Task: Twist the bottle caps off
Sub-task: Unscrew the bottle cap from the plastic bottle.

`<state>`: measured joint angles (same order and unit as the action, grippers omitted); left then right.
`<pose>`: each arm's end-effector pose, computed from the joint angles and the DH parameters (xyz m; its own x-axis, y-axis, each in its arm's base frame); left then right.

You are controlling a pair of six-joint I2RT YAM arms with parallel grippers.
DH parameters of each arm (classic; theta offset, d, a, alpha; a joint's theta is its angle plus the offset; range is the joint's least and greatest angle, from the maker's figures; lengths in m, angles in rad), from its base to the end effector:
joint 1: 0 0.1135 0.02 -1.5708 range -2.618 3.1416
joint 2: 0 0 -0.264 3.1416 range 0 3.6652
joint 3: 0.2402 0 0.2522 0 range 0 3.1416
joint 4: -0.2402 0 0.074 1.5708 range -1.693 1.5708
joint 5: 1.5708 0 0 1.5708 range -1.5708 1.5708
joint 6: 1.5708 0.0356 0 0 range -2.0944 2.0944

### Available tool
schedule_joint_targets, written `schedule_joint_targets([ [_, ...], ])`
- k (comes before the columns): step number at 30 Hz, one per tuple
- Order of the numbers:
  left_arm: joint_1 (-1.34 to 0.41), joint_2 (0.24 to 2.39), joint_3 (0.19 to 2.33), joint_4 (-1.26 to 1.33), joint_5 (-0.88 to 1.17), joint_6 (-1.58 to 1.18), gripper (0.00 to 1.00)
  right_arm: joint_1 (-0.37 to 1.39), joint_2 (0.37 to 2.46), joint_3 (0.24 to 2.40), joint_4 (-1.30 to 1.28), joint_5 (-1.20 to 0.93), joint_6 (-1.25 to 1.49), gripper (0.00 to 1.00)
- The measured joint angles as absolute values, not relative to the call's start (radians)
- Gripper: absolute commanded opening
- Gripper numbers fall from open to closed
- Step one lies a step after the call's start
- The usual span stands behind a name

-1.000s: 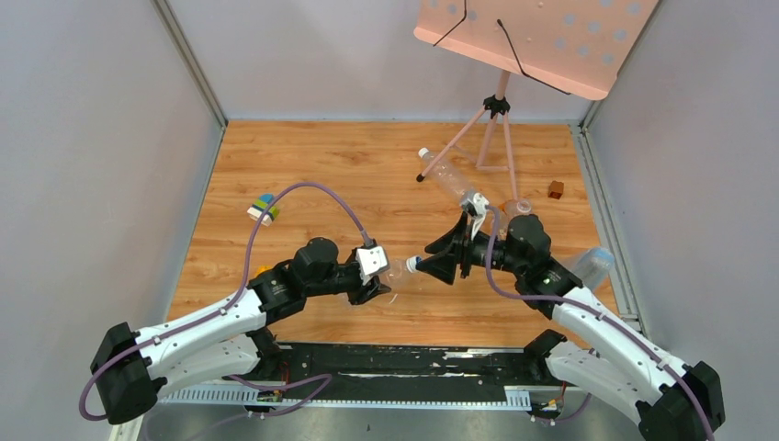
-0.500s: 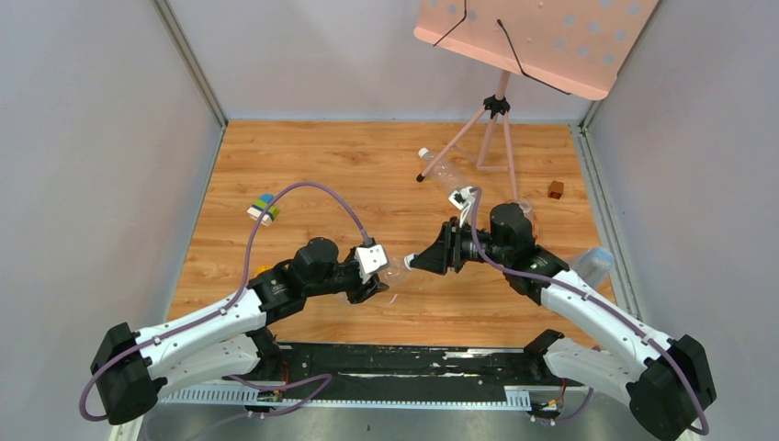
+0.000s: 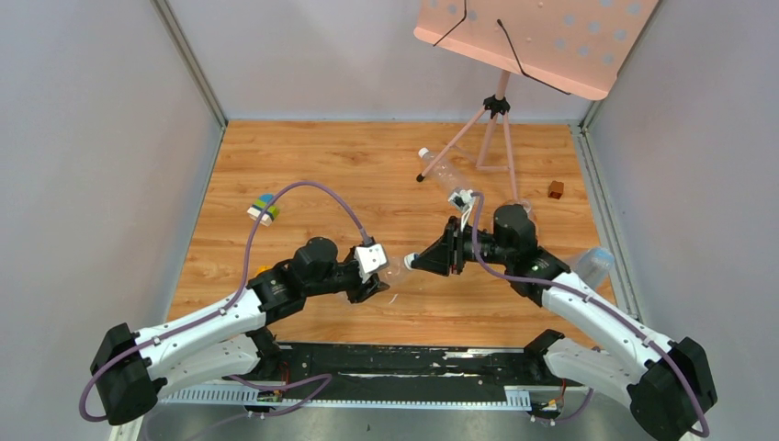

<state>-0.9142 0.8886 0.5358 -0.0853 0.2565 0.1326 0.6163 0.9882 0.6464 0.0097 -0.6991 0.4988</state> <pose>0.1164 -0.1658 0.2441 -0.1368 0.3871 -0.9118 0.9327 0.3605 0.0131 0.1674 0.1466 0.2754 -0.6828 -0.0349 -0.7298 -0.6972 0.3299 0.6365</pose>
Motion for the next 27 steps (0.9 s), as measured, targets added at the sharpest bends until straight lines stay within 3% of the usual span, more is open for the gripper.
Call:
schedule_joint_targets([
  [10, -0.929, 0.882, 0.532, -0.094, 0.342, 0.137, 0.06, 0.614, 0.868, 0.505, 0.181, -0.91, 0.028, 0.04],
  [14, -0.928, 0.882, 0.53, -0.095, 0.336, 0.142, 0.06, 0.622, 0.868, 0.505, 0.177, -0.892, -0.04, 0.29],
  [16, -0.925, 0.882, 0.53, -0.095, 0.328, 0.144, 0.06, 0.628, 0.868, 0.505, 0.177, -0.861, -0.042, 0.54],
  [20, -0.92, 0.881, 0.53, -0.092, 0.303, 0.136, 0.06, 0.635, 0.86, 0.506, 0.164, -0.751, 0.021, 0.65],
  [27, -0.92, 0.876, 0.53, -0.092, 0.272, 0.135, 0.06, 0.635, 0.87, 0.562, 0.072, -0.668, 0.247, 0.66],
])
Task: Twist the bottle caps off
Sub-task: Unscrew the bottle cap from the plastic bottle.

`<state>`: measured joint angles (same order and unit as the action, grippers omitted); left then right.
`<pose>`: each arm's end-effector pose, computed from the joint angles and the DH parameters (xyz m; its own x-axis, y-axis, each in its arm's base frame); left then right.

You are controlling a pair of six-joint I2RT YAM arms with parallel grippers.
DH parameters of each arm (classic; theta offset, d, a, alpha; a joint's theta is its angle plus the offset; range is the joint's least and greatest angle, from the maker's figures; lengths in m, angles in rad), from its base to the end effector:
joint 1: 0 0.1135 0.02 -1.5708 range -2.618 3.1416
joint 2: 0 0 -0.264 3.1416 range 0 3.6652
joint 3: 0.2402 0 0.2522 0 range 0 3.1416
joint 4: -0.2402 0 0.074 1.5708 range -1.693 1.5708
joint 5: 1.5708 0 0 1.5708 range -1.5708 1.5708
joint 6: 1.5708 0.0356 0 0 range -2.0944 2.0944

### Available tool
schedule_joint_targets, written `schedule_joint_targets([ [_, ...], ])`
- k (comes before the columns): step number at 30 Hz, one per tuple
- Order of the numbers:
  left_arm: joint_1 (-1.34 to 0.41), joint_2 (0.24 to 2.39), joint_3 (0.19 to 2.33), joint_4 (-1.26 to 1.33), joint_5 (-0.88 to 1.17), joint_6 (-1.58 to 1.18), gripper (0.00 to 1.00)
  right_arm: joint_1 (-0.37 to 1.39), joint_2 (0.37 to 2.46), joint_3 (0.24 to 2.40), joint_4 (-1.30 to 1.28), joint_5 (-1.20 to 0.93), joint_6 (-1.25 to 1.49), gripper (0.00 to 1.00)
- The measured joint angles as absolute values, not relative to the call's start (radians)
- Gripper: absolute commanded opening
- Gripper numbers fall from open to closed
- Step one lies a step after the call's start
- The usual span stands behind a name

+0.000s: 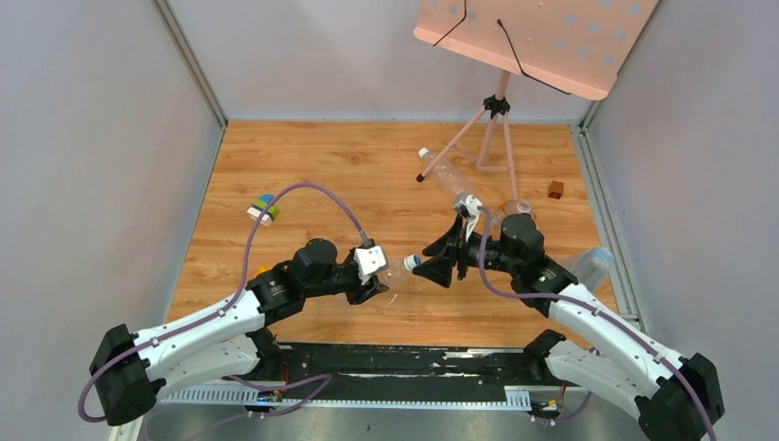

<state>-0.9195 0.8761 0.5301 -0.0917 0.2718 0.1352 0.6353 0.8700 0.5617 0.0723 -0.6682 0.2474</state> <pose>0.1136 -0.1648 0.2438 -0.1315 0.3867 -0.9128 0.9398 0.3416 0.0093 0.1483 0.1367 0.2743 -0.4153 -0.0673 -0.9072 -0.8756 0.2999 0.3786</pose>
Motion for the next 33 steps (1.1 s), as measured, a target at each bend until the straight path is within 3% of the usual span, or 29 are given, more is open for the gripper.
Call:
schedule_joint_targets([
  [4, -0.92, 0.876, 0.53, -0.091, 0.259, 0.134, 0.06, 0.635, 0.906, 0.607, 0.048, -0.646, 0.378, 0.6],
  [11, -0.92, 0.876, 0.53, -0.09, 0.244, 0.129, 0.06, 0.635, 0.997, 0.65, 0.033, -0.649, 0.492, 0.25],
  [15, -0.919, 0.877, 0.53, -0.093, 0.239, 0.123, 0.06, 0.635, 0.997, 0.65, 0.03, -0.653, 0.496, 0.14],
  [20, -0.921, 0.875, 0.53, -0.086, 0.252, 0.119, 0.06, 0.635, 0.937, 0.569, 0.15, -0.71, 0.379, 0.24],
  [24, -0.931, 0.873, 0.529, -0.089, 0.305, 0.122, 0.07, 0.637, 0.842, 0.429, 0.35, -0.803, 0.162, 0.25],
  [27, -0.933, 0.869, 0.524, -0.084, 0.339, 0.128, 0.07, 0.638, 0.823, 0.421, 0.356, -0.875, -0.008, 0.26],
  [29, -0.933, 0.864, 0.521, -0.086, 0.351, 0.135, 0.07, 0.639, 0.822, 0.429, 0.337, -0.913, -0.106, 0.36],
  [30, -0.933, 0.862, 0.519, -0.085, 0.356, 0.137, 0.07, 0.639, 0.828, 0.441, 0.318, -0.932, -0.154, 0.5],
  [31, -0.933, 0.86, 0.518, -0.087, 0.357, 0.138, 0.07, 0.639, 0.833, 0.449, 0.305, -0.942, -0.177, 0.56],
  [33, -0.931, 0.86, 0.518, -0.082, 0.35, 0.13, 0.07, 0.639, 0.854, 0.469, 0.275, -0.959, -0.216, 0.6],
])
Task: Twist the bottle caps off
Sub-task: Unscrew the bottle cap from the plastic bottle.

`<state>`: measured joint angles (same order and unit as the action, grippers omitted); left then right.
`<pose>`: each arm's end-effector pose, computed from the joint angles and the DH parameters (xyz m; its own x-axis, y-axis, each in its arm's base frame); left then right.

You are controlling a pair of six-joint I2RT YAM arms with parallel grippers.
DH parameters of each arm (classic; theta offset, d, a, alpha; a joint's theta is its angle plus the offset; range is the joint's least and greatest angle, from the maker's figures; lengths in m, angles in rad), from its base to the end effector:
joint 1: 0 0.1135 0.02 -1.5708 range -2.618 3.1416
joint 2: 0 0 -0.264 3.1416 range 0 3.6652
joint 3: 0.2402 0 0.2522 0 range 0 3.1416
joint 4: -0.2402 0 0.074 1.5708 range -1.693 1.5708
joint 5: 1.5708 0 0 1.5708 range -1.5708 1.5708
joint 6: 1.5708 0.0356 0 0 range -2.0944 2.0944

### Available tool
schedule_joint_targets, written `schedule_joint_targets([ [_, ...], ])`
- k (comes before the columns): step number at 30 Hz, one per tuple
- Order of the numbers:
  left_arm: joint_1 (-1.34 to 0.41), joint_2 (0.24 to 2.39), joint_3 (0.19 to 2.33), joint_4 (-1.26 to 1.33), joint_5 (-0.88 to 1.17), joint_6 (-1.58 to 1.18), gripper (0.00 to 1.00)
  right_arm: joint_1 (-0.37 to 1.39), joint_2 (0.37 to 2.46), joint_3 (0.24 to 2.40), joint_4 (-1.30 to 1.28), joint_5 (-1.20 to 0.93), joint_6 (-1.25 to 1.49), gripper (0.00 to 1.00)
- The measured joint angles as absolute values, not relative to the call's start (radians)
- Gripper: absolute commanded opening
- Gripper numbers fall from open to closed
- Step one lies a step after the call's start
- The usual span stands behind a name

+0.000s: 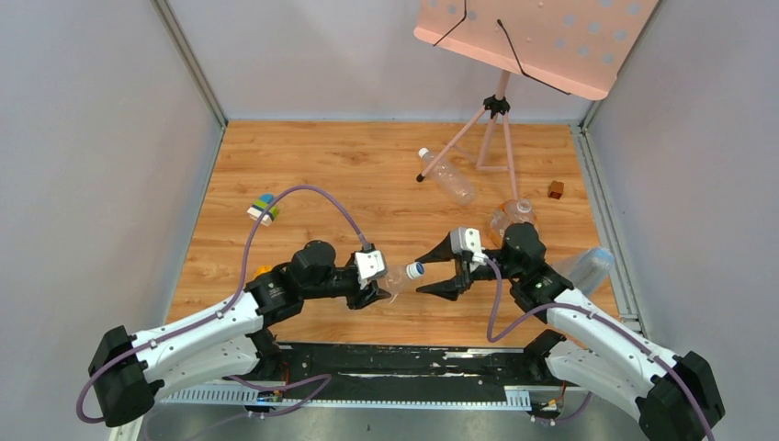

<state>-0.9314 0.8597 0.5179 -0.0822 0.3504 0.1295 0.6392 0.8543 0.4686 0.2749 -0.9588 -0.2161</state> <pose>0.1075 -0.1650 0.2437 -0.1220 0.3673 -0.9221 0.9642 0.2641 -0.0223 0.1351 0.1367 0.2656 0.1268 -0.0592 -0.9902 -0.9915 -0.0378 -0.1247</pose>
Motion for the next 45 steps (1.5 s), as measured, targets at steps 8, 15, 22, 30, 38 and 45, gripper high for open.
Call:
schedule_joint_targets([
  [8, -0.92, 0.858, 0.518, -0.092, 0.304, 0.118, 0.07, 0.639, 0.881, 0.488, 0.242, -0.927, -0.081, 0.71],
  [15, -0.92, 0.858, 0.518, -0.093, 0.26, 0.118, 0.07, 0.639, 0.839, 0.491, 0.236, -0.729, 0.276, 0.71],
  [22, -0.92, 0.862, 0.518, -0.093, 0.251, 0.117, 0.07, 0.639, 0.884, 0.623, 0.07, -0.608, 0.467, 0.64],
  [30, -0.92, 0.866, 0.518, -0.093, 0.247, 0.111, 0.07, 0.639, 0.957, 0.691, -0.026, -0.599, 0.534, 0.61],
  [38, -0.92, 0.866, 0.518, -0.093, 0.242, 0.109, 0.07, 0.639, 0.993, 0.693, -0.074, -0.599, 0.558, 0.5],
  [45, -0.92, 0.874, 0.518, -0.097, 0.236, 0.106, 0.07, 0.639, 1.024, 0.696, -0.067, -0.619, 0.569, 0.19],
])
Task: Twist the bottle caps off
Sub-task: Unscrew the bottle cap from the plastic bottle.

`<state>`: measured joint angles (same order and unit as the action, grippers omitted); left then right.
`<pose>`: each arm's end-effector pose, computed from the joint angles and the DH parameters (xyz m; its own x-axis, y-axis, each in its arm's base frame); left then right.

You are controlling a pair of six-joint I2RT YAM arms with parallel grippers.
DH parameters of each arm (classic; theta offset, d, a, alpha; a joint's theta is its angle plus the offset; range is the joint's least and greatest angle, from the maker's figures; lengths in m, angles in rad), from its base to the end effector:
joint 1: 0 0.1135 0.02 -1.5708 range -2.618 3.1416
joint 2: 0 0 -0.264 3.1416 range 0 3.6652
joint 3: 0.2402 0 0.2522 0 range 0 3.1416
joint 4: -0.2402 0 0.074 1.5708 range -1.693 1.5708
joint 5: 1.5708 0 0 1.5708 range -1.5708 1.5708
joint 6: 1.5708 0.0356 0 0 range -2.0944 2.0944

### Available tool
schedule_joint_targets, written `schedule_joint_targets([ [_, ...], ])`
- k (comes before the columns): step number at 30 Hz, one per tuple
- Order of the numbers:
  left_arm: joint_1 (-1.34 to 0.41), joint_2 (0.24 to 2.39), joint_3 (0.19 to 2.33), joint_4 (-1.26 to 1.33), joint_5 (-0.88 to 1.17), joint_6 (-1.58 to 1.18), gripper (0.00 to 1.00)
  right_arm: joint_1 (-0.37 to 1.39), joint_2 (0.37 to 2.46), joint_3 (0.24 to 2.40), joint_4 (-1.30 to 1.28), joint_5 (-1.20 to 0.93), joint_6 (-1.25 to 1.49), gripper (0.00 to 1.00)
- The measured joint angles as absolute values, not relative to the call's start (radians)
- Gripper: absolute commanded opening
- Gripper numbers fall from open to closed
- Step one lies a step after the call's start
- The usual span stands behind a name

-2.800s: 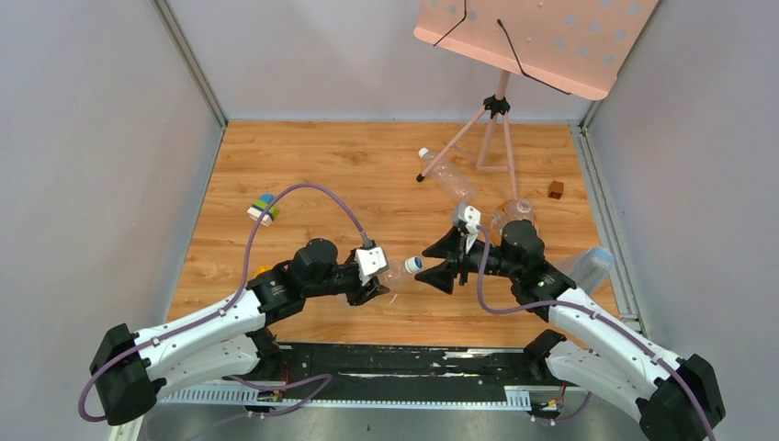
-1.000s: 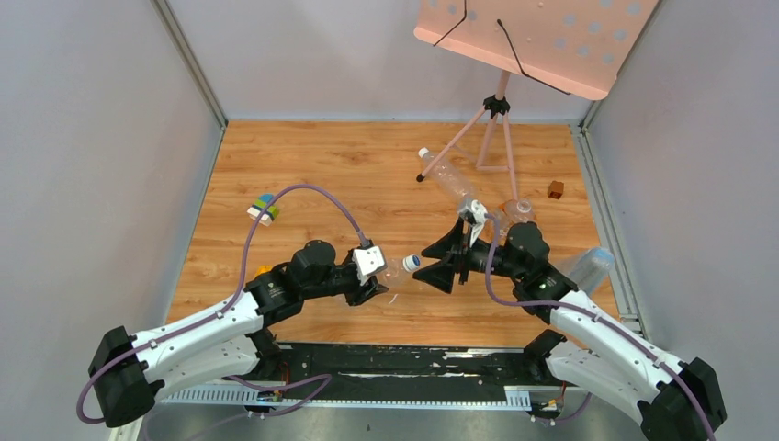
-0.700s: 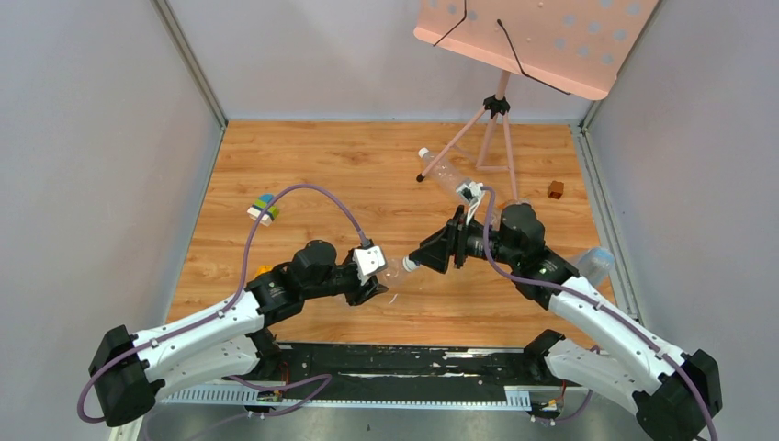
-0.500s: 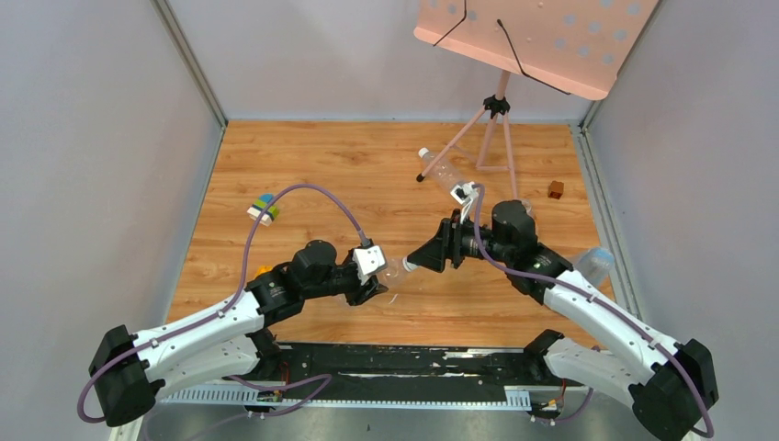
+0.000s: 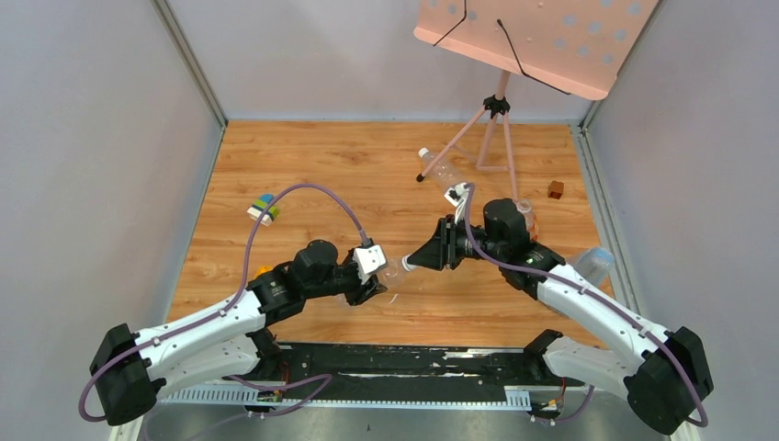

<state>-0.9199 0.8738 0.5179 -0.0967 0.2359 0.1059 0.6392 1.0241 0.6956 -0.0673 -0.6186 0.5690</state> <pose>0.1138 -0.1631 0.2393 -0.1682 0.3905 -0.9051 0.9238 0.3828 -0.0066 0.1715 0.1532 0.2771 -0.7539 -0.0134 -0.6568 -0.6045 0.4059 0.6855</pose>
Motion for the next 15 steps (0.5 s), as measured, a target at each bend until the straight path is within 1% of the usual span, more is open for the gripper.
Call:
schedule_joint_targets([
  [1, -0.92, 0.878, 0.518, -0.099, 0.234, 0.106, 0.07, 0.639, 1.03, 0.696, -0.065, -0.619, 0.569, 0.13],
  [4, -0.917, 0.881, 0.518, -0.102, 0.233, 0.105, 0.07, 0.638, 1.037, 0.689, -0.045, -0.626, 0.558, 0.05],
  [5, -0.915, 0.881, 0.518, -0.102, 0.233, 0.106, 0.08, 0.638, 1.034, 0.679, -0.026, -0.627, 0.549, 0.04],
  [9, -0.916, 0.881, 0.518, -0.103, 0.25, 0.107, 0.11, 0.638, 0.98, 0.586, 0.114, -0.676, 0.453, 0.09],
  [10, -0.916, 0.881, 0.518, -0.107, 0.264, 0.109, 0.11, 0.636, 0.958, 0.553, 0.156, -0.712, 0.402, 0.08],
  [12, -0.921, 0.882, 0.518, -0.119, 0.303, 0.111, 0.12, 0.633, 0.932, 0.513, 0.202, -0.789, 0.29, 0.03],
  [15, -0.923, 0.891, 0.518, -0.134, 0.366, 0.112, 0.13, 0.627, 0.924, 0.505, 0.195, -0.925, 0.045, 0.06],
])
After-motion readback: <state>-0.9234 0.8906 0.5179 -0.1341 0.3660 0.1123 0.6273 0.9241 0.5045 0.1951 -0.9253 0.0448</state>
